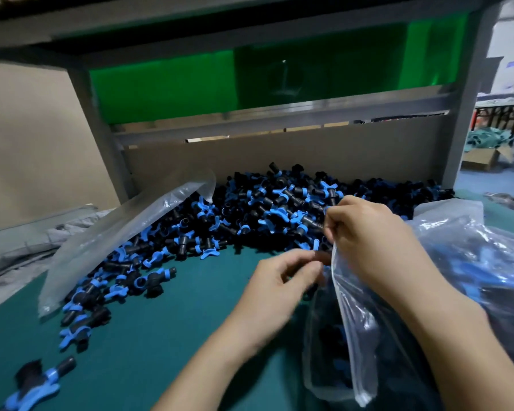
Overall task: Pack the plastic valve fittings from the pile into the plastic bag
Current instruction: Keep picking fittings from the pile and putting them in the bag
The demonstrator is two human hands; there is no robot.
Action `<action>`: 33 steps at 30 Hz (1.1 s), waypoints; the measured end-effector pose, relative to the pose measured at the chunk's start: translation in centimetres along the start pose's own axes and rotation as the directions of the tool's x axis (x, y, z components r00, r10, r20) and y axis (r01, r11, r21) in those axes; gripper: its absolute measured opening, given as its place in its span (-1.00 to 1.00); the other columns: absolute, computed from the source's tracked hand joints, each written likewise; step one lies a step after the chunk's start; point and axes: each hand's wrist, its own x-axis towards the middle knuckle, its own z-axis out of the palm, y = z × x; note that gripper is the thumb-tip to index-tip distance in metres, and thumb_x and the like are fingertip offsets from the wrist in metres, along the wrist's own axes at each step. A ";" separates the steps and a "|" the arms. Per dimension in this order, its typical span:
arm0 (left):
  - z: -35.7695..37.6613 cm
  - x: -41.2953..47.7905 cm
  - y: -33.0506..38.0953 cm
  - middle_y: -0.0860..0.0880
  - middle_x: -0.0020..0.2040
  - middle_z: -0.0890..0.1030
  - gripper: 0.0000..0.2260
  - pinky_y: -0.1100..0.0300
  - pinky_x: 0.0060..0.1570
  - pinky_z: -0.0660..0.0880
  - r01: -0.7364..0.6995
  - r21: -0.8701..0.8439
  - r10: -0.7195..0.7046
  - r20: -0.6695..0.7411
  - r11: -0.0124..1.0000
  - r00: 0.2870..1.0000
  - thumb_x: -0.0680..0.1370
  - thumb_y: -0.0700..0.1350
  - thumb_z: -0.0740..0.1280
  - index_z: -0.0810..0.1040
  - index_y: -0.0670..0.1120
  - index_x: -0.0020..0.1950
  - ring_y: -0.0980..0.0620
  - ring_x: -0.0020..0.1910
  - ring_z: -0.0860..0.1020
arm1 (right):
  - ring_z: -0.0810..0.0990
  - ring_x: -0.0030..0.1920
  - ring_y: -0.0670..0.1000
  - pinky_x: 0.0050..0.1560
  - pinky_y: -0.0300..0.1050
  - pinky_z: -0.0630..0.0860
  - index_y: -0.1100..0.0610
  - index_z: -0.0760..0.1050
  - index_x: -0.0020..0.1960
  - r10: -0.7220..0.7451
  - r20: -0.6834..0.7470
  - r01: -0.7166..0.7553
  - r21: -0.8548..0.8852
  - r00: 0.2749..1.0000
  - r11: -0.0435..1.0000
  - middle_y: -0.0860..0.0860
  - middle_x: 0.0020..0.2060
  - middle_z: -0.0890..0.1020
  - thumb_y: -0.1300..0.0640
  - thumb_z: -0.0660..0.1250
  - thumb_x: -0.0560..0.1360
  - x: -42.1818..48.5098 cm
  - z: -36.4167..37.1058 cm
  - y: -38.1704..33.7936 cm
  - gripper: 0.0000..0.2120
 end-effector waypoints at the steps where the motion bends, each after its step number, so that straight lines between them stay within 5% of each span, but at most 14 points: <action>1: -2.1 -0.3 -1.1 0.12 -0.21 0.67 -0.85 0.36 -0.08 0.44 0.047 0.065 -0.039 -0.113 0.997 0.993 0.62 -0.17 0.31 0.65 0.04 0.00 0.24 -0.18 0.57 | 0.48 -0.13 0.06 -0.24 -0.07 0.28 -0.03 0.30 -0.39 0.000 0.009 0.000 -0.015 1.000 1.000 -0.06 -0.18 0.49 0.23 0.18 0.45 0.0 0.1 0.1 -0.71; 4: -6.8 -1.1 -5.2 0.07 -0.10 0.65 -0.84 0.12 -0.02 0.48 0.293 0.358 -0.167 -0.343 0.887 0.924 0.64 -0.10 0.25 0.61 0.05 0.12 0.01 -0.06 0.59 | 0.49 -0.13 0.06 -0.24 -0.07 0.28 -0.02 0.35 -0.36 0.001 0.023 0.000 -0.046 1.000 0.999 -0.07 -0.20 0.48 0.23 0.17 0.47 -0.1 0.4 0.2 -0.73; 8: -14.3 -2.8 -8.8 -0.07 0.29 0.50 -0.69 -0.02 0.29 0.35 0.590 0.689 -0.199 -0.564 0.421 0.801 0.66 -0.12 0.11 0.43 -0.04 0.38 -0.09 0.28 0.41 | 0.50 -0.13 0.09 -0.21 -0.08 0.27 -0.02 0.36 -0.34 0.008 0.051 -0.004 -0.080 0.999 0.997 -0.07 -0.21 0.47 0.22 0.20 0.48 -0.3 1.0 0.5 -0.74; 11: -17.5 -3.9 -10.2 -0.09 0.28 0.43 -0.66 -0.02 0.25 0.30 0.613 0.783 -0.209 -0.585 0.105 0.784 0.66 -0.05 0.08 0.37 -0.06 0.41 -0.12 0.25 0.37 | 0.50 -0.14 0.08 -0.22 -0.08 0.27 -0.01 0.40 -0.31 0.009 0.067 -0.001 -0.113 0.998 0.994 -0.07 -0.20 0.48 0.23 0.19 0.46 -0.3 1.4 0.7 -0.78; 15: -19.0 -4.0 -11.0 -0.07 0.25 0.42 -0.65 0.00 0.23 0.31 0.555 0.831 -0.207 -0.549 -0.033 0.810 0.66 0.04 0.03 0.40 -0.04 0.36 -0.10 0.23 0.38 | 0.50 -0.16 0.07 -0.22 -0.08 0.30 0.00 0.40 -0.33 0.004 0.085 0.004 -0.100 0.996 0.995 -0.08 -0.22 0.48 0.26 0.17 0.44 -0.3 1.6 0.9 -0.76; 20: -18.2 -3.7 -11.1 -0.06 0.20 0.40 -0.69 0.02 0.20 0.30 0.528 0.849 -0.273 -0.508 0.002 0.817 0.65 0.02 0.07 0.39 -0.01 0.35 -0.08 0.20 0.37 | 0.50 -0.14 0.07 -0.19 -0.09 0.26 -0.02 0.37 -0.35 0.002 0.086 0.006 -0.095 0.996 0.995 -0.09 -0.21 0.48 0.26 0.18 0.46 -0.3 1.7 1.1 -0.73; 28: -13.7 -5.3 -9.5 0.17 0.16 0.44 -0.72 0.12 0.16 0.38 0.216 0.865 -0.085 -0.199 0.454 0.976 0.65 0.14 0.11 0.36 0.15 0.34 0.11 0.17 0.43 | 0.49 -0.08 0.06 -0.17 -0.10 0.26 -0.06 0.36 -0.35 0.008 0.087 -0.002 -0.065 0.996 0.998 -0.11 -0.15 0.51 0.25 0.13 0.45 -0.2 1.6 1.1 -0.72; 33: -13.5 -4.6 -9.7 0.10 0.28 0.44 -0.69 0.12 0.26 0.36 0.348 0.787 -0.095 -0.351 0.510 0.932 0.70 -0.03 0.04 0.34 0.05 0.43 0.11 0.29 0.37 | 0.46 -0.14 0.03 -0.28 -0.12 0.19 -0.05 0.36 -0.35 0.004 0.090 0.003 -0.068 0.996 0.998 -0.12 -0.21 0.48 0.26 0.13 0.44 -0.2 1.5 1.0 -0.72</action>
